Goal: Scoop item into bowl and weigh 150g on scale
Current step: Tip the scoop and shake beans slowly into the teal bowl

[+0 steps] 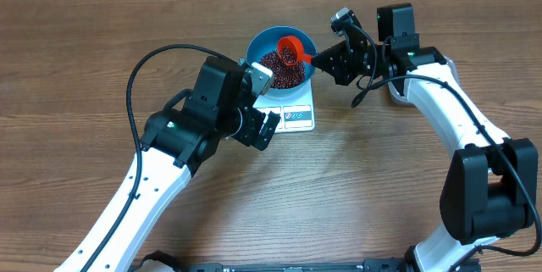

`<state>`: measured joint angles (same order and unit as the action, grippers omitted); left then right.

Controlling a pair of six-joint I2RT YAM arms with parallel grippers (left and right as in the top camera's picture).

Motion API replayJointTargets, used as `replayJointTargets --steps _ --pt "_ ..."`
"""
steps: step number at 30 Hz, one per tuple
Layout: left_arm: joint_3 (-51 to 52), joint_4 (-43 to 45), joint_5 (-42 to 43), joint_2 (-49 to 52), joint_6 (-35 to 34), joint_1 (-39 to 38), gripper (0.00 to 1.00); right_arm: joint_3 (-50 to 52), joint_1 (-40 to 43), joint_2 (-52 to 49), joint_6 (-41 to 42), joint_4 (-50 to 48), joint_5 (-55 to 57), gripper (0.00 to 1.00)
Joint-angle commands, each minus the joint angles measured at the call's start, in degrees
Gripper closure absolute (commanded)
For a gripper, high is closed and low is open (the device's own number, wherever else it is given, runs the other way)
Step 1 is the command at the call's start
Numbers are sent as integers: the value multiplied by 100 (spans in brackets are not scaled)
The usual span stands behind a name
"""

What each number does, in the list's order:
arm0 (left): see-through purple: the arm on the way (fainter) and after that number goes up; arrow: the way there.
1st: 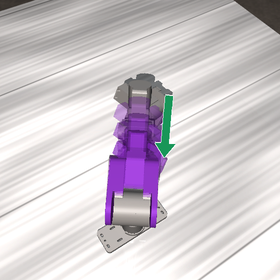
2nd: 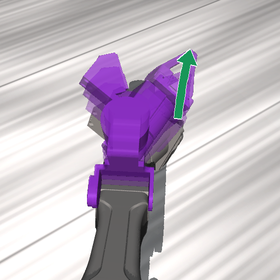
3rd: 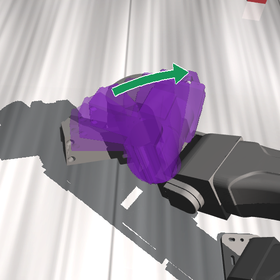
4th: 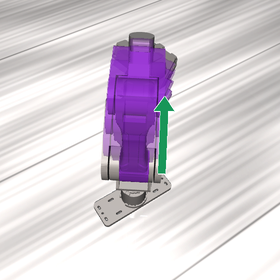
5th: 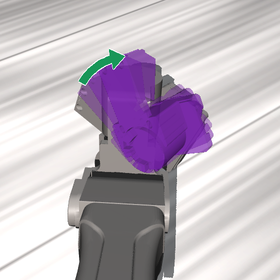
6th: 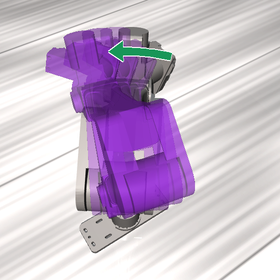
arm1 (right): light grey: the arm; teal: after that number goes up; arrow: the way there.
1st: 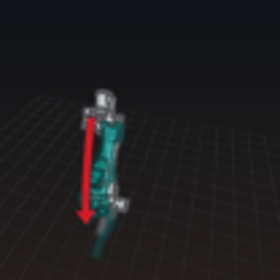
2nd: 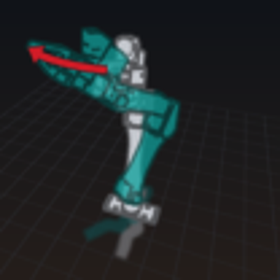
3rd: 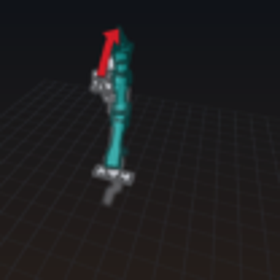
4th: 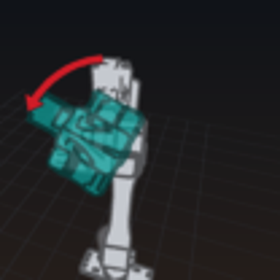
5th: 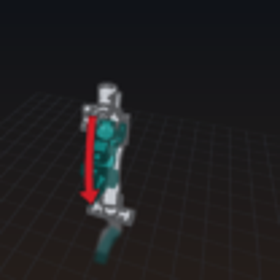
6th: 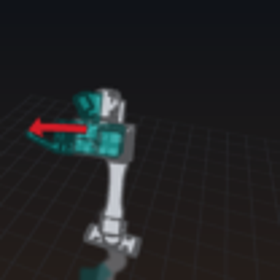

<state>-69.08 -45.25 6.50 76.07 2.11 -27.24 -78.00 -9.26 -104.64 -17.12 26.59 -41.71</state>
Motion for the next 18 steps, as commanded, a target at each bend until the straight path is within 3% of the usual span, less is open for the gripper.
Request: replayJointTargets --steps 1,11,15,18 --pt "-17 4 57 -44 111 24 0 -164 -17 179 -68 -11 -79 96" --pt "-17 4 57 -44 111 24 0 -164 -17 179 -72 33 -131 96" --pt "-17 4 57 -44 111 24 0 -164 -17 238 -892 326 -437 96" --pt "-17 4 57 -44 111 24 0 -164 -17 238 -308 92 236 96"
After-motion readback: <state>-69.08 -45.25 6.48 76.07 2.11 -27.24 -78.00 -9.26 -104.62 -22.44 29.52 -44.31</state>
